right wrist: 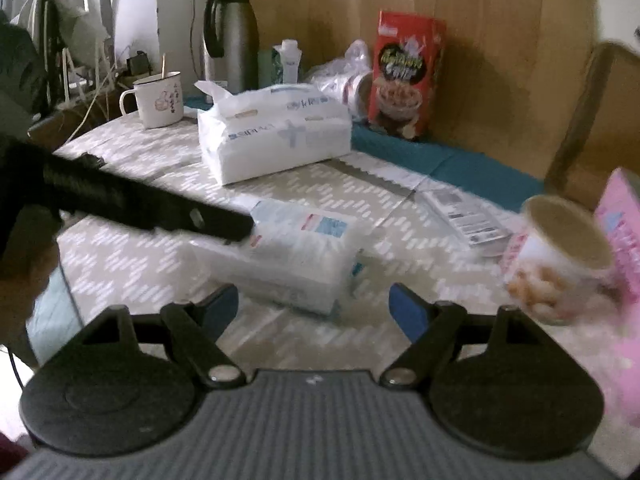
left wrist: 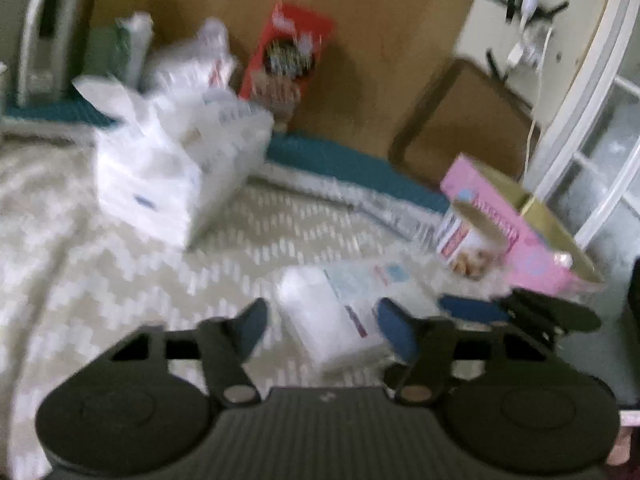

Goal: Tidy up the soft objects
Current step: 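Carry the wipes packet into the tin and open the right gripper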

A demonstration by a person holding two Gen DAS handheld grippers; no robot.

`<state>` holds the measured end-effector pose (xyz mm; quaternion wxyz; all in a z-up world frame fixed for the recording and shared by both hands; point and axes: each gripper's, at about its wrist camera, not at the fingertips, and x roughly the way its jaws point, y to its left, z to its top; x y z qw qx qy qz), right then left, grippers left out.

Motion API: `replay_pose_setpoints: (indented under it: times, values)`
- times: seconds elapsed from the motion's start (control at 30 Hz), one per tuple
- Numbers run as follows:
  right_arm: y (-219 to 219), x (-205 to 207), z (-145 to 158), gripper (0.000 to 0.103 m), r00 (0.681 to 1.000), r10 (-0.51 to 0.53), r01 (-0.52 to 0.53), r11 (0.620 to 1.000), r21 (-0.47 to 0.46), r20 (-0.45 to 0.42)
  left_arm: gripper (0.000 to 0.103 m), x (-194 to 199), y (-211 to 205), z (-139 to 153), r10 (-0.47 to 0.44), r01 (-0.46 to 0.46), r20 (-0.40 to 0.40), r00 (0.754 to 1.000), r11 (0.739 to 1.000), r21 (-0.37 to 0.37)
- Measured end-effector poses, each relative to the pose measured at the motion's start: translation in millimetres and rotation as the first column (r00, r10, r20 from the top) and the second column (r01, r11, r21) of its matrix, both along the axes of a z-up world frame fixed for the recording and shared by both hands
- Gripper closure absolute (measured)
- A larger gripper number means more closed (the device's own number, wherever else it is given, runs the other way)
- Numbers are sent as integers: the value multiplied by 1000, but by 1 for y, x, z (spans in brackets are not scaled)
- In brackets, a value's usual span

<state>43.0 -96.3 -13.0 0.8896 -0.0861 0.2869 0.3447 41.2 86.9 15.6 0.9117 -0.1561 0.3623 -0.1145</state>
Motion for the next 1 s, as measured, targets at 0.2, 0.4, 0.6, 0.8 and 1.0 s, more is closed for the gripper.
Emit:
replay_pose_setpoints:
  times: [0.2, 0.4, 0.6, 0.8, 1.0]
  values:
    - [9, 8, -10, 40, 1000, 20, -19, 999, 40, -12, 56, 4, -25, 23, -51, 52, 40, 998, 999, -9]
    - [-77, -16, 26, 40, 982, -139, 124, 985, 117, 127, 58, 33, -133, 69, -285, 280, 151, 947, 958, 56]
    - [-180, -5, 44, 40, 910, -370, 353, 928, 116, 188, 55, 82, -256, 83, -428, 409, 191, 883, 903, 130]
    - [-245, 46, 31, 28, 814, -549, 545, 835, 80, 187, 37, 121, -318, 68, -355, 305, 171, 919, 916, 261]
    - [-278, 57, 7, 28, 743, -656, 644, 754, 125, 130, 36, 96, -283, 66, -313, 248, 175, 933, 915, 317]
